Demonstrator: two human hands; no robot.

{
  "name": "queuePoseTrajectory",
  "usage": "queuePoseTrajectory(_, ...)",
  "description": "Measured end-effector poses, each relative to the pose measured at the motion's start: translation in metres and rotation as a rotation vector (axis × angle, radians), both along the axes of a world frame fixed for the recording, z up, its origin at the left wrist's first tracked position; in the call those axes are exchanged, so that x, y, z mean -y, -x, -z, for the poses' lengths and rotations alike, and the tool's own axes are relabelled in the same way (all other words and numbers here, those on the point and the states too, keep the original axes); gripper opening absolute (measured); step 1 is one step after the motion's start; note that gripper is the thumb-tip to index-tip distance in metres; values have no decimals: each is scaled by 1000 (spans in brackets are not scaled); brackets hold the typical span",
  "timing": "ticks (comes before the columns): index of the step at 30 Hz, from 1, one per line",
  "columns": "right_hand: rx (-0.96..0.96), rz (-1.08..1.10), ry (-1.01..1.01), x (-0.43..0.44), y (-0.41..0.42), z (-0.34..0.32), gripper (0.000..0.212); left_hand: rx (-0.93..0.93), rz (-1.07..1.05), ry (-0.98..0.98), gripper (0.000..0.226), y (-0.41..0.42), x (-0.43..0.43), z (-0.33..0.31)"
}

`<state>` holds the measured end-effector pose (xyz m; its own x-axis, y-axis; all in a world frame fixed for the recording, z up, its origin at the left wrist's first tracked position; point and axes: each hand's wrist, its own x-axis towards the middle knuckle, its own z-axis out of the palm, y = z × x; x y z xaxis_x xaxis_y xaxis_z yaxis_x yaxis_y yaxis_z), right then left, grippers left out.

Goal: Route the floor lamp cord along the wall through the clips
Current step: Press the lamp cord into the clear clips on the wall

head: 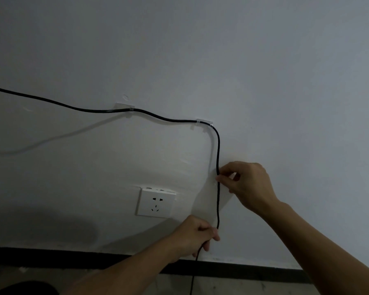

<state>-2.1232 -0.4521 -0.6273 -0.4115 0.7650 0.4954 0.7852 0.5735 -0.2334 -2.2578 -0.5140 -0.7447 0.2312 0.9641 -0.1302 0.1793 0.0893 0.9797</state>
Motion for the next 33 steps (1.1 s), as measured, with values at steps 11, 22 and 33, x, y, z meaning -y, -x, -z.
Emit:
queuePoseTrajectory(11, -101, 192, -68, 5, 26, 11, 15, 56, -38, 13, 22, -5, -2, 0)
queuePoseTrajectory(22, -245, 219, 67, -1, 18, 7, 17, 34, -40, 2, 26, -3, -1, -4)
queuePoseTrajectory(33, 113, 135, 270, 0, 6, 0, 21, 11, -28, 6, 26, -8, -1, -2)
